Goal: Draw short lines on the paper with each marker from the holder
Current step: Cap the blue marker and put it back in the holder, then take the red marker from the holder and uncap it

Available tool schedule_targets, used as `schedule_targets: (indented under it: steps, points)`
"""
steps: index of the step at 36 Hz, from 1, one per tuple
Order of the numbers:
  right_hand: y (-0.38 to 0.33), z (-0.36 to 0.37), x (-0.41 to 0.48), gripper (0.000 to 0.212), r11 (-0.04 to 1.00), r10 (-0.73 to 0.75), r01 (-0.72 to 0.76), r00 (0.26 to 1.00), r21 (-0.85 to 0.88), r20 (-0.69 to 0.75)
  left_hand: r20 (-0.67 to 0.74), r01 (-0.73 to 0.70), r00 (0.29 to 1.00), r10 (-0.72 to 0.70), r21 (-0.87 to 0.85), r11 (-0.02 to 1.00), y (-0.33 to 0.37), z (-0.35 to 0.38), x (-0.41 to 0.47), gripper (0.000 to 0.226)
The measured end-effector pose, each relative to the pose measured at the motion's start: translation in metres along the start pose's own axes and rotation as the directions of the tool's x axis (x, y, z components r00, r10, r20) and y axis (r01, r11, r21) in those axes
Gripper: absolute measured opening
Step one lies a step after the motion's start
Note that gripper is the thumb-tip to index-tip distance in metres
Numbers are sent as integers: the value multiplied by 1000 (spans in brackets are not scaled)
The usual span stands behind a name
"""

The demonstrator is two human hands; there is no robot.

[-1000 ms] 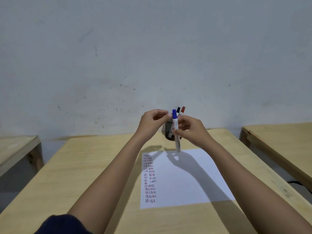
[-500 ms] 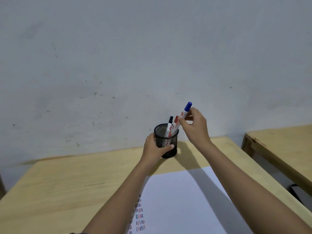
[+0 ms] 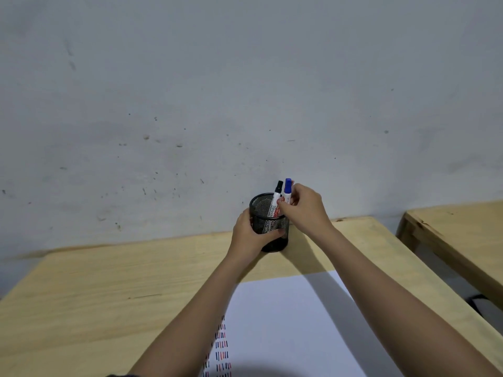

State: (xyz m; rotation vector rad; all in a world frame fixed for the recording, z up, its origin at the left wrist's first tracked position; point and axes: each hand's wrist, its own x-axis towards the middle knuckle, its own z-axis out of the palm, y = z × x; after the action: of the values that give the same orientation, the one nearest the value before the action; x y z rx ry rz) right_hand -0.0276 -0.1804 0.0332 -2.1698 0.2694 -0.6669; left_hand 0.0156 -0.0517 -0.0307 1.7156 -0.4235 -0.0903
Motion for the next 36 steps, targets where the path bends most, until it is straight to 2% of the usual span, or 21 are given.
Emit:
schedule_targets:
  steps: [6, 9, 19, 23, 29, 36]
  points:
    - [1, 11, 3, 21, 993, 84, -78, 994, 84, -76, 5, -11, 1000, 10, 14, 1000, -5, 0, 4, 72]
    - [3, 15, 7, 25, 990, 123, -117, 989, 72, -87, 8, -22, 1000, 22, 4, 1000, -7, 0, 5, 72]
    - [3, 19, 13, 14, 985, 131, -116, 985, 130, -111, 18, -39, 999, 39, 21, 999, -8, -1, 5, 72]
    - [-5, 11, 14, 18, 983, 104, -77, 982, 167, -158, -6, -59, 998, 59, 77, 995, -5, -1, 3, 65]
    - [-26, -9, 12, 7, 969, 33, 30, 968, 246, -247, -40, -64, 997, 69, 122, 990, 0, -1, -2, 58]
    - [-59, -33, -3, 16, 926, -32, 160, 936, 342, -351, -39, -19, 999, 28, 199, 980, 11, -4, -7, 62]
